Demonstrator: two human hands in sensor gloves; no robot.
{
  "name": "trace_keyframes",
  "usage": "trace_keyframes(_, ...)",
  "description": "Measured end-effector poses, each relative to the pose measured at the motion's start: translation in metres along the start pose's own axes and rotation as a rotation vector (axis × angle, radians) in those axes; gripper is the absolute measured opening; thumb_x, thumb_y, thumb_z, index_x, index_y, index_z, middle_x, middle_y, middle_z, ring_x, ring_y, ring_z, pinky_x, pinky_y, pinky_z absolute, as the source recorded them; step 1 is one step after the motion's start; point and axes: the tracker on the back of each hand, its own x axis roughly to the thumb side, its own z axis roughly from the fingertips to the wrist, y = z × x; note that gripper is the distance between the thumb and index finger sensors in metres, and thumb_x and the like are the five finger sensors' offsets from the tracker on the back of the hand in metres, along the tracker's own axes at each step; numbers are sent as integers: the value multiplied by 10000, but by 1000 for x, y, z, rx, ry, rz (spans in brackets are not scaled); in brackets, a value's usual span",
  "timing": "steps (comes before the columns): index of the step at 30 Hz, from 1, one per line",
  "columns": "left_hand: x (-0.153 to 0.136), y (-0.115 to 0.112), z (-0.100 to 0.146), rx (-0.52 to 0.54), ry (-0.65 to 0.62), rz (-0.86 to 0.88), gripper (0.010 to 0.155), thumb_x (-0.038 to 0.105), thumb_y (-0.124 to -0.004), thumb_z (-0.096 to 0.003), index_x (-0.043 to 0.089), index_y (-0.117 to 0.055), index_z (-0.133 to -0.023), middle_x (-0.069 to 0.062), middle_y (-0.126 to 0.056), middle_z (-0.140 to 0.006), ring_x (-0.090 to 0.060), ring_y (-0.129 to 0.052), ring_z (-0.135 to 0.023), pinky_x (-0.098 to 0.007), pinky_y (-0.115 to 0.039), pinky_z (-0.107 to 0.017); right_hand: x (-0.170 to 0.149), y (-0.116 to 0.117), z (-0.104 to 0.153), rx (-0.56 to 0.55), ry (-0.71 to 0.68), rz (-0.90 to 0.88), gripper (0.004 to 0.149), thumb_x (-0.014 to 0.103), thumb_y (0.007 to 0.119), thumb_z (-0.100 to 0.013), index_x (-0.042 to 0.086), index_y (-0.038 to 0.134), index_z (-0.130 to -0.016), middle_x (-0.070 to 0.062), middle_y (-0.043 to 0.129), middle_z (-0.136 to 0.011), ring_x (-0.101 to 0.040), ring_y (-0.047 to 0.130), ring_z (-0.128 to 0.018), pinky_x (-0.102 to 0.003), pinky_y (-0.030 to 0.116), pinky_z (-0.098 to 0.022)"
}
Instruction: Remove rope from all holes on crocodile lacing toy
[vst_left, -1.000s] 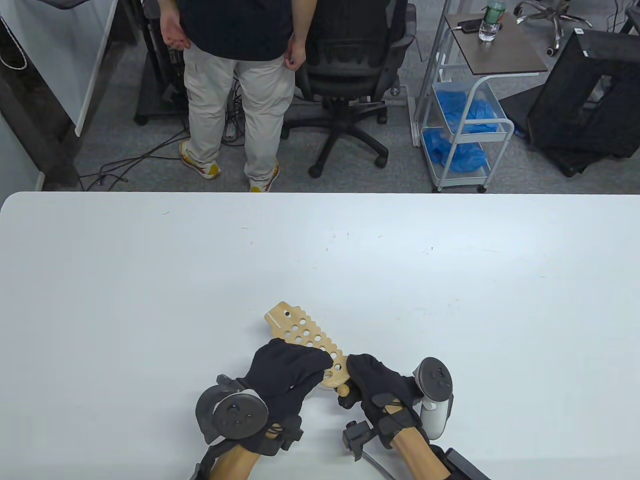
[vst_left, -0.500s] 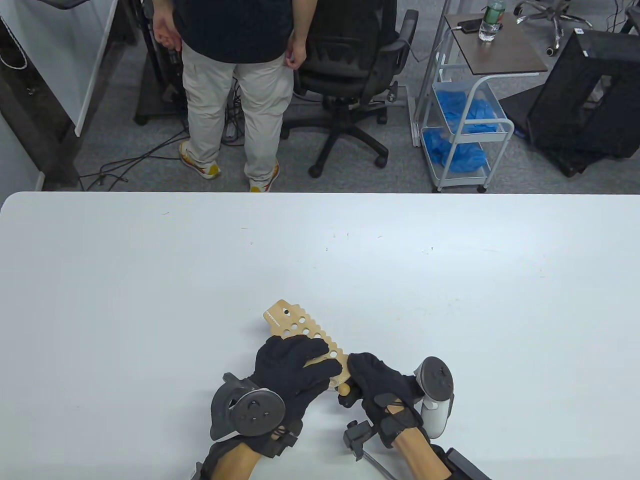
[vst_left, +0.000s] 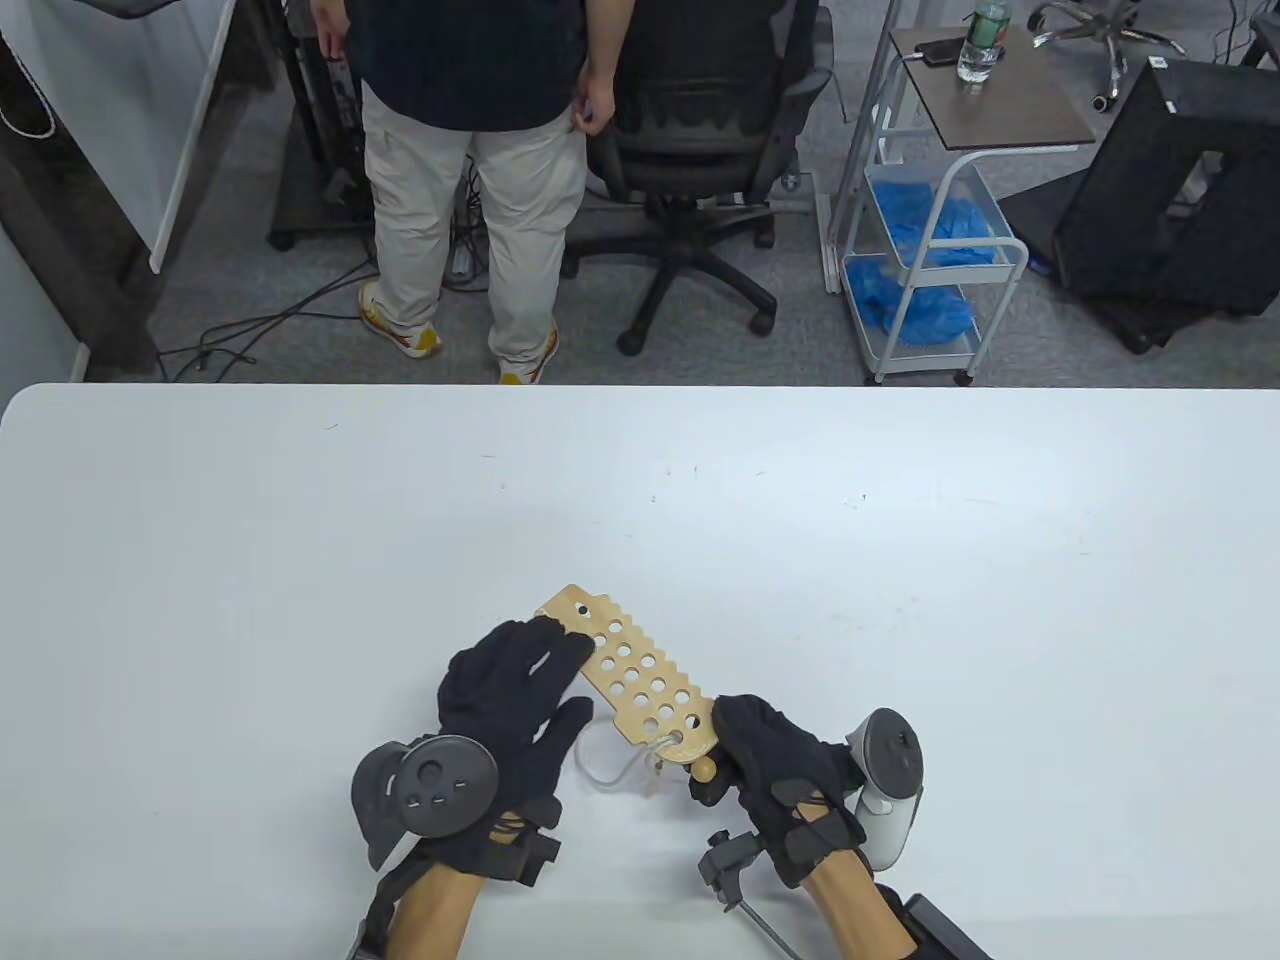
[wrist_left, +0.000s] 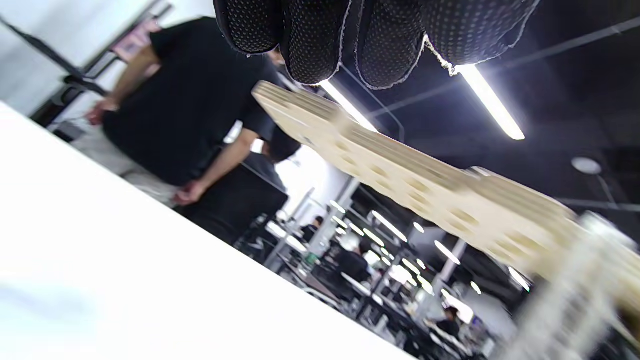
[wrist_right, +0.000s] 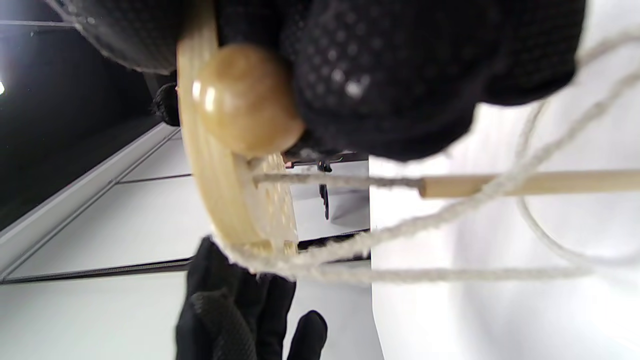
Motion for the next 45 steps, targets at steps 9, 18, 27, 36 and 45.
trace_keyframes(9, -50, 5, -5, -91, 216, 296, 672, 551, -717, -516, 271, -635, -1121, -127, -742, -1119, -390, -730, -971, -693, -597, -683, 8, 9, -5, 231, -35, 91, 463, 394, 801, -440, -17, 874, -641, -232, 976, -495, -274, 982, -194, -575, 819, -319)
trace_keyframes(18, -57, -4, -9, -210, 247, 627, 546, 490, -730, -536, 198, -762, -996, 40, -1051, -531, -136, -1023, -340, -518, -834, -538, 4, 3, -5, 171, -32, 19, 476, 422, 786, -449, 11, 864, -676, -223, 970, -548, -292, 987, -245, -585, 805, -350)
trace_keyframes(27, -59, -4, -6, -145, 281, 647, 537, 497, -705, -547, 208, -751, -997, 54, -1043, -541, -126, -1020, -353, -506, -831, -551, 7, -1, -4, 146, -75, -1, 467, 351, 743, -468, 58, 786, -829, -226, 865, -789, -385, 919, -536, -657, 694, -482)
trace_keyframes(36, -65, -7, -4, -139, 311, 744, 539, 501, -682, -560, 210, -728, -1011, 66, -1036, -562, -114, -1021, -373, -500, -828, -564, 14, 4, -3, 209, -135, 41, 508, 295, 784, -454, 108, 721, -922, -220, 655, -1011, -532, 623, -863, -751, 510, -573)
trace_keyframes(45, -61, -14, -3, -163, 309, 798, 537, 497, -672, -564, 207, -721, -1014, 65, -1035, -568, -112, -1021, -379, -501, -825, -568, 17, 22, -1, 432, -192, 157, 576, 342, 838, -433, 141, 706, -956, -190, 474, -1119, -612, 338, -957, -819, 345, -582)
